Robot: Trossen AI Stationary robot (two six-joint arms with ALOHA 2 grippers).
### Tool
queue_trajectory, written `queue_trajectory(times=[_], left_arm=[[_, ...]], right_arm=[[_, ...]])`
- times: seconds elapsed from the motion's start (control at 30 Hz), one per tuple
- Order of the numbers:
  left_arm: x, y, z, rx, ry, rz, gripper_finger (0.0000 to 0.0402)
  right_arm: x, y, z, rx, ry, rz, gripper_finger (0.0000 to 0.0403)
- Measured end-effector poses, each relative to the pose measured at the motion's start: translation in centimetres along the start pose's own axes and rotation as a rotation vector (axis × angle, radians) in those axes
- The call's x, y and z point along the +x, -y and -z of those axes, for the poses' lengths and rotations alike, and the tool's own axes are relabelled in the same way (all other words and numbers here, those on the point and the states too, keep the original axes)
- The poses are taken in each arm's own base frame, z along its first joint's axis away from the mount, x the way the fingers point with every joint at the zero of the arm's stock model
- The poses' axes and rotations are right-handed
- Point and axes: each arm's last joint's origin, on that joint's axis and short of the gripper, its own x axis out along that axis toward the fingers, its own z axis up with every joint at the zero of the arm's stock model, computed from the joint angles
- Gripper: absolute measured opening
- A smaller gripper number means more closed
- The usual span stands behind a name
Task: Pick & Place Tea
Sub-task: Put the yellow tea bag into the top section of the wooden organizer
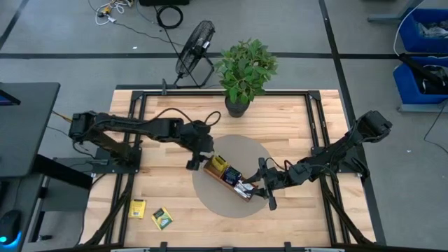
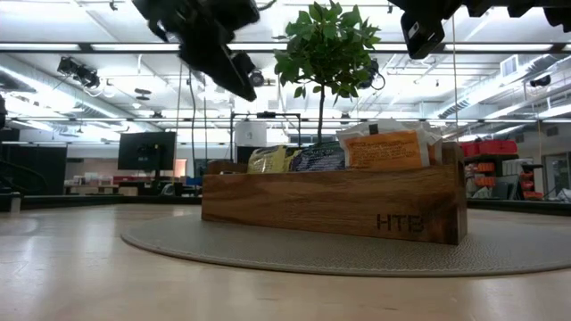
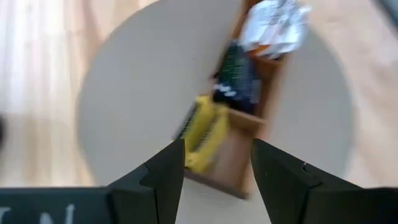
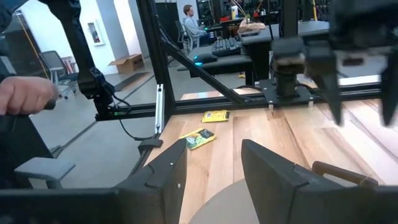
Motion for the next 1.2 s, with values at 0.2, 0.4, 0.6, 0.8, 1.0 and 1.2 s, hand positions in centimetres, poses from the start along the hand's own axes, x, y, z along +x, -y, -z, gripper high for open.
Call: queue_trajectory(times=[0.2, 0.4, 0.6, 0.8, 1.0, 1.2], left_arm=[[-1.3, 1.7, 0.3, -0.083, 0.029, 0.087, 0.0180], [-0.5, 4.9, 1.7, -0.199, -0.051, 0.125, 0.0177], [0.1, 9.1, 2.8, -0.270, -0.112, 0.158, 0.0177], [0.1, 13.4, 4.1, -0.337, -0.173, 0.180, 0.0177], [-0.9, 17.1, 5.7, -0.389, -0.262, 0.115, 0.0177], [-2.3, 19.6, 7.9, -0.434, -0.382, 0.018, 0.0177]], right_arm=[[0.0, 0.0, 0.0, 0.036, -0.001, -0.004, 0.0162], [0.0, 0.0, 0.3, 0.042, -0.027, -0.004, 0.0162], [0.0, 0.0, 0.4, 0.043, -0.042, -0.002, 0.0162], [0.0, 0.1, 0.7, 0.039, -0.072, 0.005, 0.0162], [-0.1, 0.1, 0.8, 0.032, -0.082, 0.008, 0.0162], [-0.1, 0.1, 0.8, 0.009, -0.082, 0.008, 0.0162]])
